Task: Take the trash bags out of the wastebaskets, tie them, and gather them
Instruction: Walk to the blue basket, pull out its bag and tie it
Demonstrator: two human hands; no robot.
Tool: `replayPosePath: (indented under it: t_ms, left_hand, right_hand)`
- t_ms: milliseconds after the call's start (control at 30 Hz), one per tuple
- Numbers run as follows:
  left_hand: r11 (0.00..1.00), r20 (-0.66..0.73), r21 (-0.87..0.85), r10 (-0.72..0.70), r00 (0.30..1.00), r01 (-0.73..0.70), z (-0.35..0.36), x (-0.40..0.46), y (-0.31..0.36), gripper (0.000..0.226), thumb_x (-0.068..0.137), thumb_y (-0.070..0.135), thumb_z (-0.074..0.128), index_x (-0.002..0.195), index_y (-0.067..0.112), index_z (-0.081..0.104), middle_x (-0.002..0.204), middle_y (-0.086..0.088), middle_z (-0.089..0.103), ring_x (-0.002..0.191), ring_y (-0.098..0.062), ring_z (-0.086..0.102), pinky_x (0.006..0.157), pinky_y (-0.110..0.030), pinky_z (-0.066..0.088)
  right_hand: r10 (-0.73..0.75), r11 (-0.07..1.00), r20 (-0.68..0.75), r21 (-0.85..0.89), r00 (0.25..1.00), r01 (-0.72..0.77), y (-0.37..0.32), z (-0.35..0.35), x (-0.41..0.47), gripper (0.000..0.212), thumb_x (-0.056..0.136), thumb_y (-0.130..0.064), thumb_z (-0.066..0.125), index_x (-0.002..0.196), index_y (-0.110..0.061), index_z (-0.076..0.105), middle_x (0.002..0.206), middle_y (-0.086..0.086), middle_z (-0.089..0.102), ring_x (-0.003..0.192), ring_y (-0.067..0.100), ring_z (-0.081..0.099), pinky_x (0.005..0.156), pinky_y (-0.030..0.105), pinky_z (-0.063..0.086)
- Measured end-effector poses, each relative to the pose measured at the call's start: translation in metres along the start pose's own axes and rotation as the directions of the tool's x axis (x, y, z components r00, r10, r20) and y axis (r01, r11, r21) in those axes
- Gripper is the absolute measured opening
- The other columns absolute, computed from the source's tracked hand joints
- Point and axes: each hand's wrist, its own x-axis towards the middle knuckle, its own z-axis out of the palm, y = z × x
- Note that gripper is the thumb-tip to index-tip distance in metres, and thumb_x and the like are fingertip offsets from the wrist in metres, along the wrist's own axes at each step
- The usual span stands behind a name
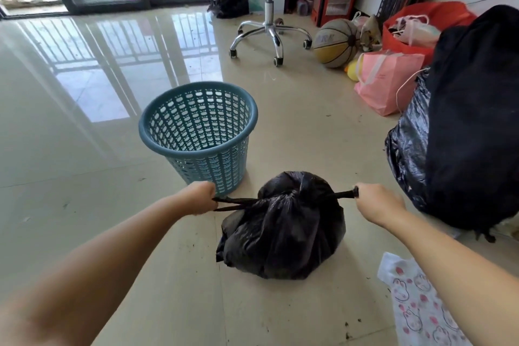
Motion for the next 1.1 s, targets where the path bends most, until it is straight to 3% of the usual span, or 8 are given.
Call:
replayPosePath:
  t_ms: [100, 300, 400, 567, 733, 833, 1000, 1100]
  left_hand:
    - [0.992, 0.053, 0.000, -0.124, 0.991, 0.124, 0.010, -0.001, -0.026, 0.024, 0.088, 0.014, 0.051, 0.111, 0.010, 0.049, 0.102, -0.009, 0.054, 0.085, -0.024, 0.061, 0.059, -0.028, 0.058]
    - [0.978, 0.070, -0.012, -0.207, 0.976, 0.208, 0.022, -0.001, -0.048, 0.010, 0.091, 0.013, 0.048, 0.099, 0.008, 0.048, 0.096, -0.010, 0.049, 0.080, -0.023, 0.056, 0.055, -0.027, 0.057]
    - [0.977, 0.068, -0.001, -0.211, 0.975, 0.211, 0.021, -0.002, -0.050, 0.011, 0.092, 0.010, 0.044, 0.098, 0.005, 0.051, 0.093, -0.011, 0.052, 0.076, -0.024, 0.057, 0.051, -0.025, 0.054]
    - [0.994, -0.122, 0.111, 0.001, 0.993, 0.013, -0.006, -0.005, -0.023, 0.016, 0.086, 0.001, 0.046, 0.082, 0.010, 0.059, 0.083, -0.007, 0.058, 0.078, -0.025, 0.055, 0.067, -0.029, 0.045]
    - [0.902, -0.273, -0.250, 0.283, 0.919, -0.352, -0.035, -0.021, 0.063, 0.019, 0.085, -0.004, 0.049, 0.085, 0.010, 0.063, 0.078, -0.001, 0.063, 0.071, -0.016, 0.061, 0.061, -0.022, 0.051]
    - [0.817, -0.254, -0.387, 0.352, 0.901, -0.428, -0.041, -0.028, 0.100, 0.017, 0.091, 0.004, 0.050, 0.100, 0.014, 0.060, 0.076, -0.003, 0.068, 0.062, -0.016, 0.067, 0.055, -0.019, 0.055]
    - [0.811, -0.097, -0.406, 0.420, 0.902, -0.421, -0.026, -0.027, 0.122, 0.039, 0.089, 0.035, 0.061, 0.124, 0.023, 0.048, 0.077, 0.002, 0.059, 0.064, -0.017, 0.059, 0.067, -0.031, 0.052]
    - [0.771, -0.108, -0.461, 0.442, 0.891, -0.439, -0.018, -0.031, 0.134, 0.057, 0.088, 0.034, 0.063, 0.137, 0.025, 0.037, 0.081, 0.000, 0.053, 0.070, -0.014, 0.052, 0.065, -0.025, 0.044]
  right_hand:
    - [0.078, 0.995, 0.038, 0.064, 0.996, -0.080, 0.013, 0.020, 0.005, 0.030, 0.098, -0.022, 0.026, 0.100, -0.018, 0.055, 0.106, 0.013, 0.063, 0.090, 0.033, 0.058, 0.071, 0.033, 0.041]
    - [0.258, 0.842, 0.202, 0.433, 0.945, -0.323, 0.040, 0.045, 0.010, 0.023, 0.098, -0.014, 0.036, 0.091, -0.002, 0.054, 0.065, 0.010, 0.048, 0.084, 0.041, 0.067, 0.050, 0.029, 0.053]
    - [0.294, 0.613, 0.333, 0.653, 0.896, -0.444, 0.039, 0.050, 0.007, 0.033, 0.100, -0.025, 0.039, 0.074, -0.008, 0.049, 0.062, 0.010, 0.046, 0.050, 0.028, 0.053, 0.048, 0.032, 0.055]
    - [0.010, 0.255, 0.240, 0.938, 0.971, -0.235, 0.026, 0.008, 0.007, 0.021, 0.101, -0.021, 0.041, 0.097, -0.012, 0.060, 0.078, 0.006, 0.057, 0.061, 0.016, 0.056, 0.043, 0.018, 0.050]
    - [-0.228, -0.076, 0.088, 0.991, 0.970, -0.108, -0.008, -0.044, 0.009, 0.010, 0.094, -0.007, 0.051, 0.090, -0.008, 0.060, 0.083, 0.005, 0.059, 0.063, 0.007, 0.069, 0.055, 0.017, 0.056]
    - [-0.328, 0.039, 0.035, 0.999, 0.944, -0.024, -0.023, -0.057, 0.007, 0.014, 0.091, 0.008, 0.049, 0.099, 0.000, 0.057, 0.086, 0.010, 0.060, 0.072, 0.014, 0.071, 0.068, 0.022, 0.060]
    - [-0.274, 0.509, -0.064, 0.837, 0.960, 0.201, -0.037, -0.064, -0.003, 0.018, 0.092, -0.002, 0.055, 0.076, -0.010, 0.053, 0.060, 0.005, 0.056, 0.040, 0.008, 0.059, 0.040, 0.019, 0.047]
    - [-0.306, 0.542, -0.028, 0.817, 0.952, 0.198, -0.055, -0.068, -0.010, 0.023, 0.093, -0.006, 0.049, 0.072, -0.011, 0.057, 0.056, 0.001, 0.059, 0.045, 0.010, 0.058, 0.046, 0.020, 0.047]
